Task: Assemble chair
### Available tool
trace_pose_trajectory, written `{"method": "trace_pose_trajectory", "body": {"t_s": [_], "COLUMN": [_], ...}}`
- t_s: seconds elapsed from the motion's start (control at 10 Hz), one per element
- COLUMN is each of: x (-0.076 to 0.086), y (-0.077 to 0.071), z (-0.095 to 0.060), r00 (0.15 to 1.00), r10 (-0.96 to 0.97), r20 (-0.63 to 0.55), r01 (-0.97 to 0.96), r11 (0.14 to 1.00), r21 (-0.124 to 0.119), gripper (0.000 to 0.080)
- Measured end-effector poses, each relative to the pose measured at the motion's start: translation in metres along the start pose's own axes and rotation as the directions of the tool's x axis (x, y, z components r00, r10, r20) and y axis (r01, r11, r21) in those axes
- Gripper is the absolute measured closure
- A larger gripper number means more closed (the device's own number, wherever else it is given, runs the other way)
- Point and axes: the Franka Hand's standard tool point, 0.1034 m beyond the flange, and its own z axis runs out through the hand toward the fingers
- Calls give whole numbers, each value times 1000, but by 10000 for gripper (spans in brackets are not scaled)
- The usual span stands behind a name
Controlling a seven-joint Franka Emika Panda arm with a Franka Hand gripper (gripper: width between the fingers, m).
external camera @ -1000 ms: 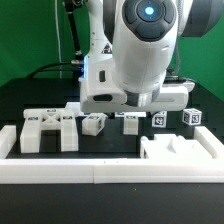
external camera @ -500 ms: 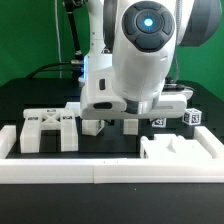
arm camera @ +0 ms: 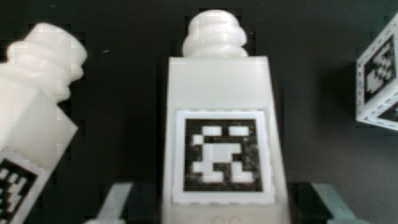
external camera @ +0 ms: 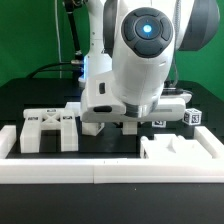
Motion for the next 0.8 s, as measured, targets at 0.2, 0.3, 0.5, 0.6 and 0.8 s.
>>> {"method": "trace_pose_trajectory", "body": {"t_s": [0.2, 0.3, 0.5, 0.6, 0.8], "x": [1, 1, -2, -4, -7], "y": [-1, -1, -4, -8, -13], "z": [-1, -3, -17, -30, -55], "r00": [1000, 1000, 1000, 1000, 1000], "r10": [-1, -1, -6, -13, -20], "r20": [-3, -5, 0, -4, -14], "r01": [1, 1, 6, 13, 21], "r11": [1000, 1000, 1000, 1000, 999], "r21": [1, 1, 4, 7, 25], "gripper": [511, 511, 511, 511, 511]}}
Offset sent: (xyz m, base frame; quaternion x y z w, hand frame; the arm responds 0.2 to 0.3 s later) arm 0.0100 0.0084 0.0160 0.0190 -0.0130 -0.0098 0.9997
